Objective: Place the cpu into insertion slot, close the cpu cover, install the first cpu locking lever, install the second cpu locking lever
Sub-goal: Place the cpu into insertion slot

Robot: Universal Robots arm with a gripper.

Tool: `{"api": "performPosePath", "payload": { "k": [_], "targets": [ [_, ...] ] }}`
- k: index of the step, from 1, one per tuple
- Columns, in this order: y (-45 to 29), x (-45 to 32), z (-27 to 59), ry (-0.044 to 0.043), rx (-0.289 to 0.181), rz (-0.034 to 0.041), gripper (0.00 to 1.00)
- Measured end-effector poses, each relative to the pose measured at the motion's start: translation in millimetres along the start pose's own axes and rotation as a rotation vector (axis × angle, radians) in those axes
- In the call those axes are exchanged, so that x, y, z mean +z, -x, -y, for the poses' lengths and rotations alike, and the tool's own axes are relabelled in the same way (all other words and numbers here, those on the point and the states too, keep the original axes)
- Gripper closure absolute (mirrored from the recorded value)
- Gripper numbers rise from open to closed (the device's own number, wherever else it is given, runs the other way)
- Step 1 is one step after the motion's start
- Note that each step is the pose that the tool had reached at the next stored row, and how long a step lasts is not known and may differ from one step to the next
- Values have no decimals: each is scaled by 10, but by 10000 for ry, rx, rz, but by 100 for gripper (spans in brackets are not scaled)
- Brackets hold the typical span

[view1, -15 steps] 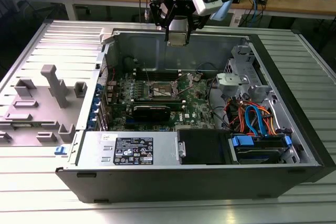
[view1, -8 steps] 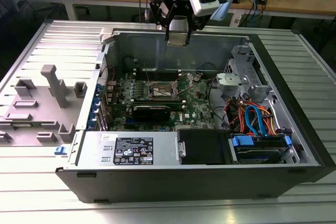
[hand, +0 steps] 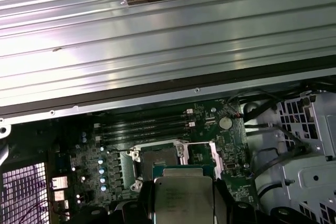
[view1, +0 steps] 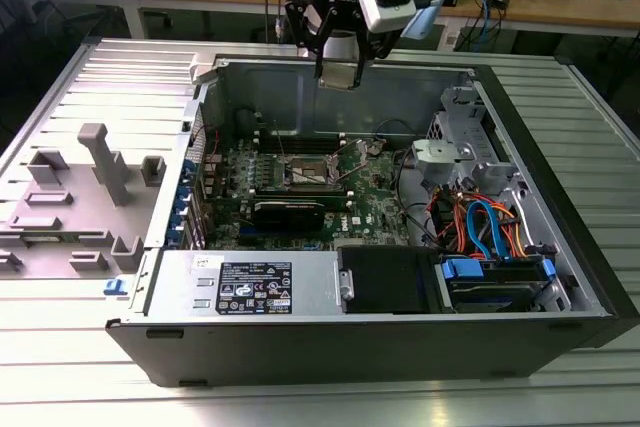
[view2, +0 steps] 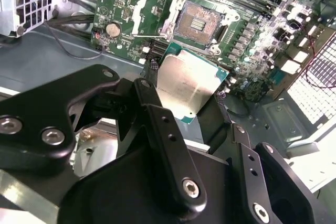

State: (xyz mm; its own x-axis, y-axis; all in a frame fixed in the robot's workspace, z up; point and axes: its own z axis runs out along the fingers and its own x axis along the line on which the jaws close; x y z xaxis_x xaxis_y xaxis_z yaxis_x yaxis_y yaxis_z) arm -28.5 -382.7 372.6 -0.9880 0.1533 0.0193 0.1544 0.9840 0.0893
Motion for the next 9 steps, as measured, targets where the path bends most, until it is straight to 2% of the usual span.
{"api": "performPosePath", "payload": {
  "k": [6, 9],
  "targets": [
    [16, -9, 104, 2, 12, 1, 45],
    [19, -10, 117, 6, 295, 26, 45]
  ]
}}
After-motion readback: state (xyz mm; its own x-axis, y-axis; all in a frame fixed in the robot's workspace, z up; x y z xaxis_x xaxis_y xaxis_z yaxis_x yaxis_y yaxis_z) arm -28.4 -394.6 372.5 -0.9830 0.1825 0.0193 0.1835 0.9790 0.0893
